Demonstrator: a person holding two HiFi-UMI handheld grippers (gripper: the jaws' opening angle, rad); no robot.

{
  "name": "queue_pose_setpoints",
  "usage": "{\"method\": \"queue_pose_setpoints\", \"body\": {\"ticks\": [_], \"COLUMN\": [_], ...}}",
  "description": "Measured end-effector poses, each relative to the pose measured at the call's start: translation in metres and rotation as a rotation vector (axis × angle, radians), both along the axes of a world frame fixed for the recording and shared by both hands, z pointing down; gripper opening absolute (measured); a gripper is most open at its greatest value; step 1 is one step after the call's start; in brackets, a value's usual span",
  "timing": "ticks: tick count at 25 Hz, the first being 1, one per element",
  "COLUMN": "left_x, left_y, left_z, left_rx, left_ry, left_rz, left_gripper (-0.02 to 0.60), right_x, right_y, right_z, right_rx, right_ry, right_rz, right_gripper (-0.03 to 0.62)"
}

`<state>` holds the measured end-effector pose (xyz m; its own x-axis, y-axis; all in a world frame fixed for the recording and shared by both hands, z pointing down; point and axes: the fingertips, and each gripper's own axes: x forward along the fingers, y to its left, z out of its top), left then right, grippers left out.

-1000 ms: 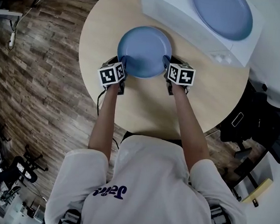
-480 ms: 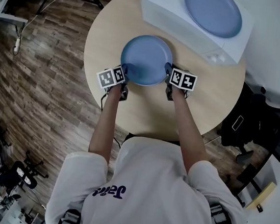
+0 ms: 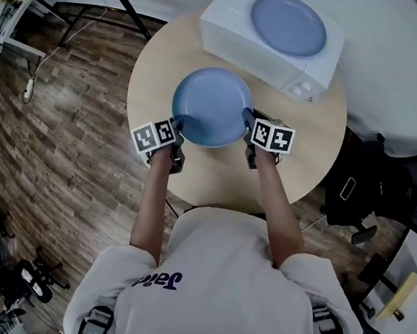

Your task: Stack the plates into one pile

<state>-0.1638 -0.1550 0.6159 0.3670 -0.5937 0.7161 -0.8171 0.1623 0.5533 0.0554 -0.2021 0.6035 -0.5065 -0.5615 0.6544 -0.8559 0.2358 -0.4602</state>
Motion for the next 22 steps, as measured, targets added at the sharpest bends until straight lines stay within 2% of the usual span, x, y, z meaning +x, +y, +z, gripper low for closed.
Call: {"method": "queue_pose_setpoints", "body": {"ticks": [8,22], "left_x": [0.022,0.071], "left_y": [-0.011,-0.109], "left_z": [-0.077,-0.193], "left_rx": [0.072,0.285], "left_ry": [-0.002,-0.051], "left_rz": [0.053,0.176], "left_gripper": [0.061,0.061], "right_x": [0.022,0.075], "right_y": [-0.004,-0.071], "right_z": [-0.079,-0.181], "right_rx": [0.071,0.268], "right_ry": [-0.008,-0.041], "right_rz": [0.012,0.093], "right_gripper": [0.072,0.084]}}
